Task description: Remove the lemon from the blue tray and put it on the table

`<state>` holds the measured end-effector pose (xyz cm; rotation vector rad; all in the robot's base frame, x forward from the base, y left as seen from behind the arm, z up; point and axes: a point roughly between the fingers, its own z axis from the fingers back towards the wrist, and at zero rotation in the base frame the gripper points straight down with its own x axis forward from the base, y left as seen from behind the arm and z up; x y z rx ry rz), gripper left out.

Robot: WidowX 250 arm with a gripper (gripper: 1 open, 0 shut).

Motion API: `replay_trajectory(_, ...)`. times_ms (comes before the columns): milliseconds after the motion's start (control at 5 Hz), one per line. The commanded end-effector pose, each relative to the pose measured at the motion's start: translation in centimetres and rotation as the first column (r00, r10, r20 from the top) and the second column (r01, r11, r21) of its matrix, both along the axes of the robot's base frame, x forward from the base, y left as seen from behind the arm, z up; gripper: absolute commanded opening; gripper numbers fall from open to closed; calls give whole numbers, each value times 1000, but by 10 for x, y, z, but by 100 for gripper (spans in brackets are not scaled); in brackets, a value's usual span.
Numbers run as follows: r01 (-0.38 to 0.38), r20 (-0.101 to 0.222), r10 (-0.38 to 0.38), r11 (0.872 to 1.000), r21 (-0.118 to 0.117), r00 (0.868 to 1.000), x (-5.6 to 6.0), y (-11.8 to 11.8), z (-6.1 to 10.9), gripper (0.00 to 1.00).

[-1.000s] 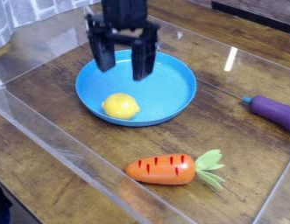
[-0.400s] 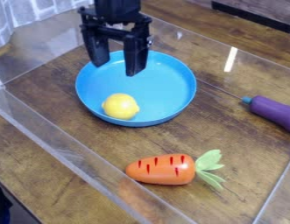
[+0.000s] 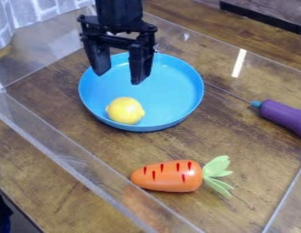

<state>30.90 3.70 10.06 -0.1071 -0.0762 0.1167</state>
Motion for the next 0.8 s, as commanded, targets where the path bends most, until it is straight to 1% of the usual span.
replay_trajectory(0,-5,48,4,1000,14,999,5,7,5,100)
replay_trajectory(200,57,51,-58,998,17,997,6,10,6,100)
replay_trajectory(400,135,49,-135,991,14,990,10,14,-4,100)
replay_trajectory(600,200,52,-201,980,22,978,18,13,-20,100)
